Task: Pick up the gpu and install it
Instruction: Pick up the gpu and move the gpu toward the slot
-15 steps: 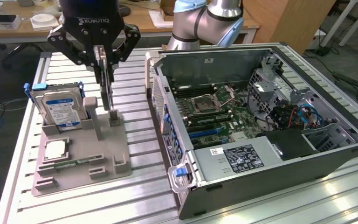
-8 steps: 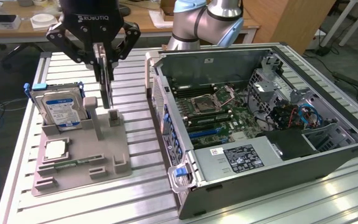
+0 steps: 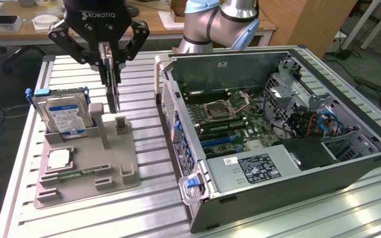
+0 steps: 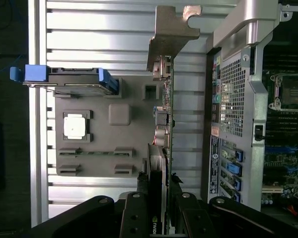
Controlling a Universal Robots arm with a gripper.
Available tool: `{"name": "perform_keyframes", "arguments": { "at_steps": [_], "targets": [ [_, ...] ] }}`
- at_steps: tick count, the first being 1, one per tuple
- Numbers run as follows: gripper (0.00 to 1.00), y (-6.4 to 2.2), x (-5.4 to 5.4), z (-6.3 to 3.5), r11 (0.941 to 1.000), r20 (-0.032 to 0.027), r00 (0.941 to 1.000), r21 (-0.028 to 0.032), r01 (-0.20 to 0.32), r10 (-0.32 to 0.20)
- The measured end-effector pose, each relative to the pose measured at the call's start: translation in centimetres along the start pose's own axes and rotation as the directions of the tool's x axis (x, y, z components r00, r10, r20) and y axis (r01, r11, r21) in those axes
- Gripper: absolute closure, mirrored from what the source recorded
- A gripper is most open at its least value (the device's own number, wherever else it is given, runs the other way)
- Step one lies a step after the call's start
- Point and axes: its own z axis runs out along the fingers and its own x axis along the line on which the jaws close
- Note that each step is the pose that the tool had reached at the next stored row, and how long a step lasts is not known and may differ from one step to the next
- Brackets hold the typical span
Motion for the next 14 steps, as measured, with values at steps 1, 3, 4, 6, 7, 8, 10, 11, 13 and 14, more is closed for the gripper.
{"name": "perform_keyframes", "arguments": {
  "at_steps": [1,3,4,6,7,8,10,11,13,14],
  "targets": [
    [0.74,0.00,0.00,-0.08,1.0000,0.0000,1.0000,0.0000,0.000,0.000],
    [0.74,0.00,0.00,-0.24,1.0000,-0.0001,1.0000,0.0000,0.000,0.000],
    [0.74,0.01,0.00,-0.31,1.0000,0.0000,1.0000,0.0000,0.000,0.000],
    [0.74,0.01,0.00,-0.45,1.0000,0.0000,1.0000,0.0000,0.000,0.000],
    [0.74,0.01,0.00,-0.52,1.0000,0.0000,1.0000,0.0000,0.000,0.000],
    [0.74,0.01,0.00,-0.59,1.0000,0.0000,1.0000,0.0000,0.000,0.000],
    [0.74,0.01,0.00,-0.70,1.0000,-0.0001,1.0000,0.0002,0.000,0.000],
    [0.74,0.01,-0.01,-0.75,1.0000,-0.0001,1.0000,0.0010,0.000,0.000],
    [0.74,0.01,-0.02,-0.80,1.0000,0.0002,1.0000,0.0031,0.000,0.000],
    [0.74,0.01,-0.01,-0.83,1.0000,0.0000,1.0000,0.0051,0.000,0.000]
  ]
}}
